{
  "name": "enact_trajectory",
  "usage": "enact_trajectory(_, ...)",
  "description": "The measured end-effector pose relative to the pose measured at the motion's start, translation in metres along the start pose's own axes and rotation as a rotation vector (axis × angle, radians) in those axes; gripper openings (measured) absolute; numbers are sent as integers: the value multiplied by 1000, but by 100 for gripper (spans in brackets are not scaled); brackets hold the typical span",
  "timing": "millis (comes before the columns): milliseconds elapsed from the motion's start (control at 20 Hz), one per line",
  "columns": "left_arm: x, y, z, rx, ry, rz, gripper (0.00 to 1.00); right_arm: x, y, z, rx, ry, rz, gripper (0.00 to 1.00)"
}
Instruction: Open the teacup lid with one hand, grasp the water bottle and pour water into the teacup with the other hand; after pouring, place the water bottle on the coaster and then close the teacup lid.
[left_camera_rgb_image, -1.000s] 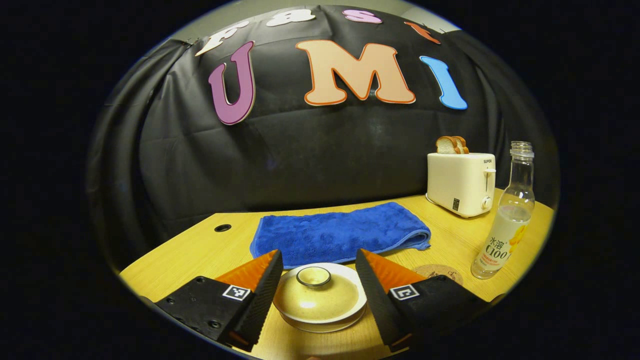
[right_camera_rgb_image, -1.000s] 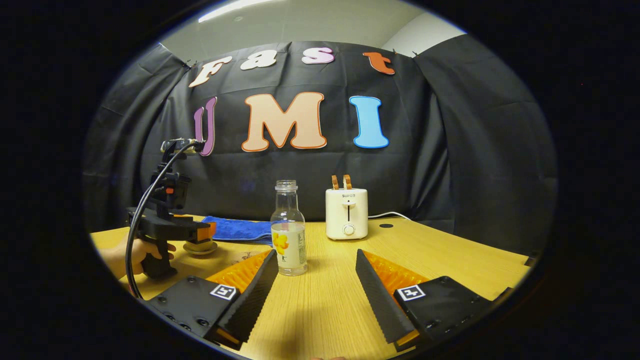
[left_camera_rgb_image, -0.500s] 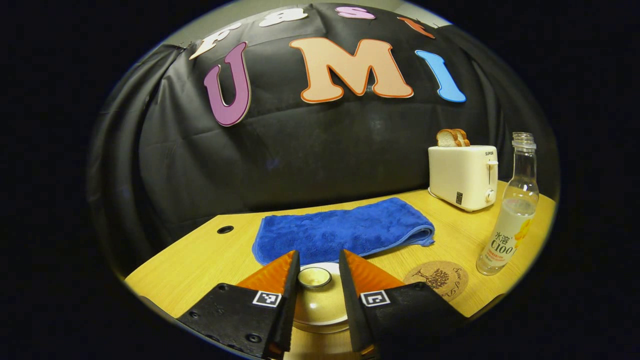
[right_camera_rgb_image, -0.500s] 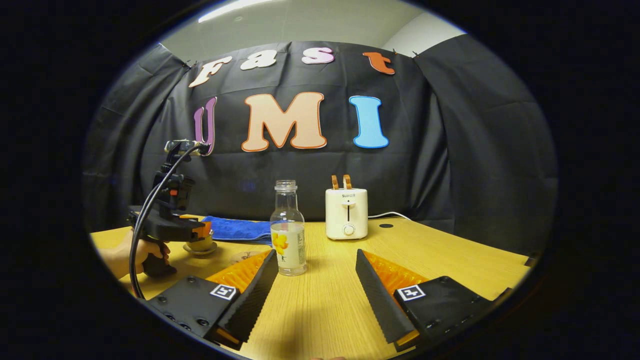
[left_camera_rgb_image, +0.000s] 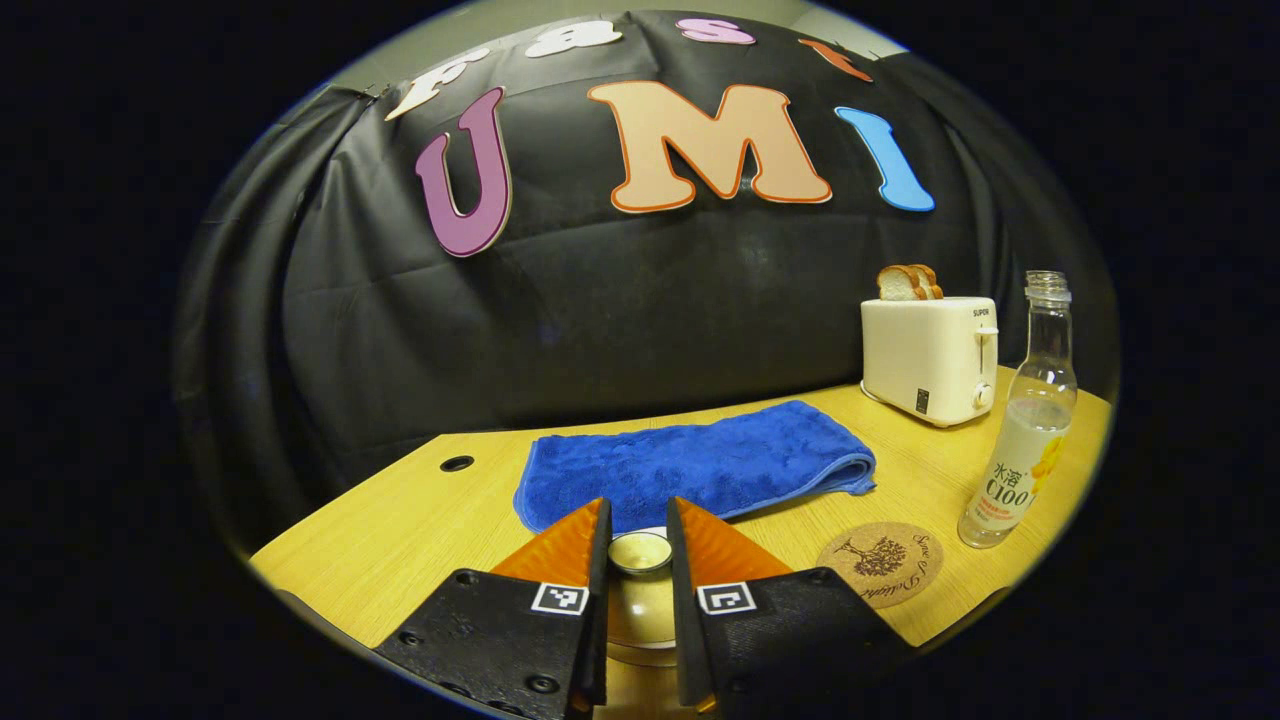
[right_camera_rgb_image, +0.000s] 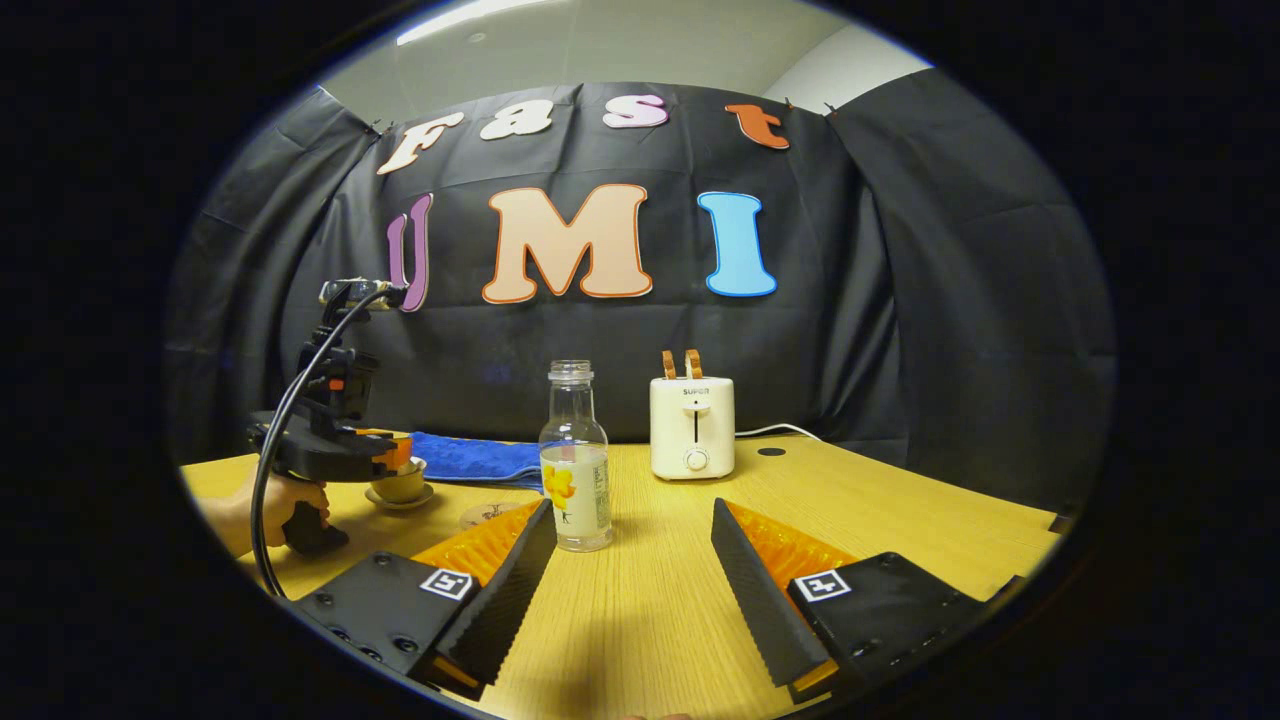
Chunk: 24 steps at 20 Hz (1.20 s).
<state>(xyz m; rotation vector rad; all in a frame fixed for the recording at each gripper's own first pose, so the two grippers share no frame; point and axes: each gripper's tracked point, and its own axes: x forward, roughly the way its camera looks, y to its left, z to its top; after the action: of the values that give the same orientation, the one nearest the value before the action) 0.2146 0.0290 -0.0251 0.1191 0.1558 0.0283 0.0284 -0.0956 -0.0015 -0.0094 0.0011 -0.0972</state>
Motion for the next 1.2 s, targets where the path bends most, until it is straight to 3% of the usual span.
enact_trajectory(250,-8,7,12,-48,-82,3,23,1,1,2,0,0,-2,99)
enact_trajectory(500,-24,16,16,-79,-134,16,20,4,6,1,1,0,15,96)
enact_trajectory(550,-28,16,16,-86,-139,4,18,6,8,1,0,2,24,99)
enact_trajectory(850,-70,14,12,-59,-159,-70,18,22,27,0,2,6,56,96)
enact_trajectory(1000,-95,21,7,-80,-160,-95,18,37,38,-4,1,11,66,99)
enact_trajectory(1200,-124,45,0,-105,-161,-78,18,62,48,-3,1,11,61,95)
